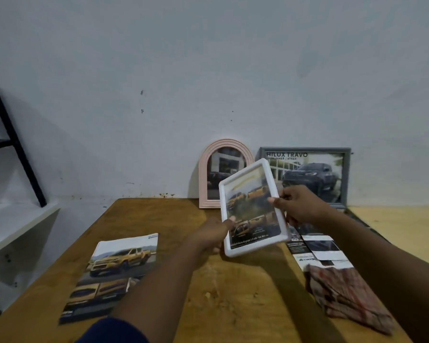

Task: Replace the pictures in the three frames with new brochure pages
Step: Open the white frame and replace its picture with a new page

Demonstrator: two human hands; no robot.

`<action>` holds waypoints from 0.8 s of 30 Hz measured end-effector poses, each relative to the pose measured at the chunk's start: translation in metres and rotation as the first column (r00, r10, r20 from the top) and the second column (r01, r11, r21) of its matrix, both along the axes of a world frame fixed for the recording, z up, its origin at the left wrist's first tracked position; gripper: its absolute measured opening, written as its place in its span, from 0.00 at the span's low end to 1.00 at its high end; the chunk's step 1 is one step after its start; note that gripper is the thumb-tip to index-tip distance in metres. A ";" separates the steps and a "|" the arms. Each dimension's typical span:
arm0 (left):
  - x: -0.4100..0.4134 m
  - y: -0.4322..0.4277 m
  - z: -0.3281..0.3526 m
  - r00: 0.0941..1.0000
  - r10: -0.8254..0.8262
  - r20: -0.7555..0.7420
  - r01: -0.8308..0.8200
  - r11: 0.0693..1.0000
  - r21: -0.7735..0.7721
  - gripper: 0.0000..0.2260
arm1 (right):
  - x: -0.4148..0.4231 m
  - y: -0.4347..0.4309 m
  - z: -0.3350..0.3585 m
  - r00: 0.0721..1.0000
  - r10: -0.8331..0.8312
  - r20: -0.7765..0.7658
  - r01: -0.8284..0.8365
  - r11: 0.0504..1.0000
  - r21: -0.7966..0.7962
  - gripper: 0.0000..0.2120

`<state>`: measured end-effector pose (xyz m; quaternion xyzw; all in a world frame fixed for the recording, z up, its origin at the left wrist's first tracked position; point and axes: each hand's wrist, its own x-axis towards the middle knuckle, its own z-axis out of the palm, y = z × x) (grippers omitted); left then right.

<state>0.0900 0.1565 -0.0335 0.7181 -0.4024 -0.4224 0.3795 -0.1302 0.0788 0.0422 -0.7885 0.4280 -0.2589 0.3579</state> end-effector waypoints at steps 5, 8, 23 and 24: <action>-0.034 0.014 0.002 0.990 -0.140 -0.006 0.140 0.986 0.086 0.24 | -0.029 0.000 0.014 0.995 -0.038 -0.095 0.045 0.996 0.075 0.13; -0.043 0.021 0.013 0.970 -0.229 -0.085 0.240 0.957 0.165 0.22 | -0.024 0.003 0.028 0.982 -0.018 -0.186 0.031 0.997 0.066 0.12; 0.032 0.056 0.021 0.994 0.053 0.096 -0.059 0.997 0.054 0.21 | 0.077 0.051 -0.019 0.944 0.163 -0.288 -0.120 0.980 0.161 0.11; 0.035 0.060 0.016 0.993 0.062 0.100 -0.069 0.995 0.073 0.17 | 0.080 0.052 -0.028 0.934 0.163 -0.318 -0.130 0.984 0.123 0.10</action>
